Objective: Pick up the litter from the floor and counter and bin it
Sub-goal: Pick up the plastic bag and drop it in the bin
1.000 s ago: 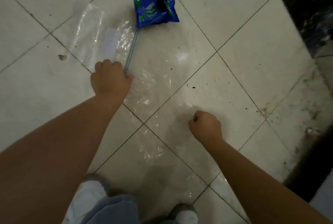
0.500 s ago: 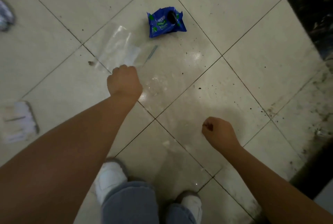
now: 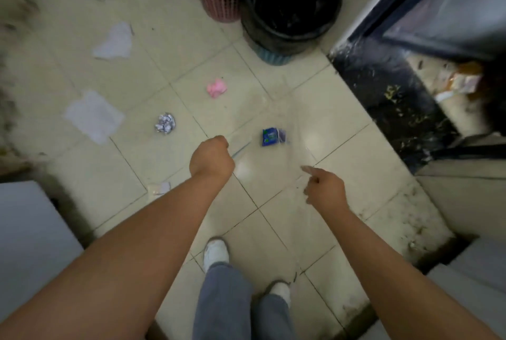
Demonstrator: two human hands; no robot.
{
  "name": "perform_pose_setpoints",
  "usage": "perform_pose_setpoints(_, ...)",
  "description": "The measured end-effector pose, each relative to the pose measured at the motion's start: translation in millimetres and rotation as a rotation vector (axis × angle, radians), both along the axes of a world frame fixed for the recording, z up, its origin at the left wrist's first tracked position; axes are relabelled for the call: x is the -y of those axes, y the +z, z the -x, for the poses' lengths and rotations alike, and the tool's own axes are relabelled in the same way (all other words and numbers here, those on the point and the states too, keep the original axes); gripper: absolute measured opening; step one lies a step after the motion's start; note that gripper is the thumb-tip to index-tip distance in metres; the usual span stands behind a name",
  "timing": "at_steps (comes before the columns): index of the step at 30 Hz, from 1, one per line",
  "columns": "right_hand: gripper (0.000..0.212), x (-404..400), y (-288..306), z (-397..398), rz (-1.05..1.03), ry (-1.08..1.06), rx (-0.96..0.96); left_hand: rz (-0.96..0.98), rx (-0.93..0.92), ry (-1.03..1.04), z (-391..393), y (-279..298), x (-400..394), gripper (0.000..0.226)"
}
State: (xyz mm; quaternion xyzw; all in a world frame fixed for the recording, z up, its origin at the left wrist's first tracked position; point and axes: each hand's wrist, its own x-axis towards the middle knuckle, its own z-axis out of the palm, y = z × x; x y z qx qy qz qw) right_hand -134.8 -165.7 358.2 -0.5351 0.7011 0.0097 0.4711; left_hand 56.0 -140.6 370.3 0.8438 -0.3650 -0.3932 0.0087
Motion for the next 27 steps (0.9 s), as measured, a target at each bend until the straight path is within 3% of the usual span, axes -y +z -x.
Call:
perform_pose_setpoints(4, 0.045, 57, 82, -21, 0.003, -0.108, 0.003, 0.081, -0.042, 0.073, -17, 82, 39, 0.038)
perform_pose_setpoints(9, 0.041, 164, 148, -59, 0.037, -0.152, 0.111, 0.280, -0.007, 0.245, -50, 144, 129, 0.036)
perform_pose_setpoints(14, 0.039, 265, 166, -69, 0.011, -0.243, 0.250, 0.356, -0.056, 0.421, -54, 159, 220, 0.033)
perform_pose_setpoints(18, 0.036, 324, 151, -47, 0.047, -0.181, 0.174, 0.363, -0.120, 0.603, -46, 150, 270, 0.034)
perform_pose_setpoints(23, 0.033, 375, 132, -45, 0.109, 0.453, -0.382, 0.403, -0.085, 0.666, -62, 144, 315, 0.034)
perform_pose_setpoints(27, 0.046, 401, 127, -75, 0.094, 0.770, -0.555, 0.443, -0.040, 0.582, -87, 139, 348, 0.033)
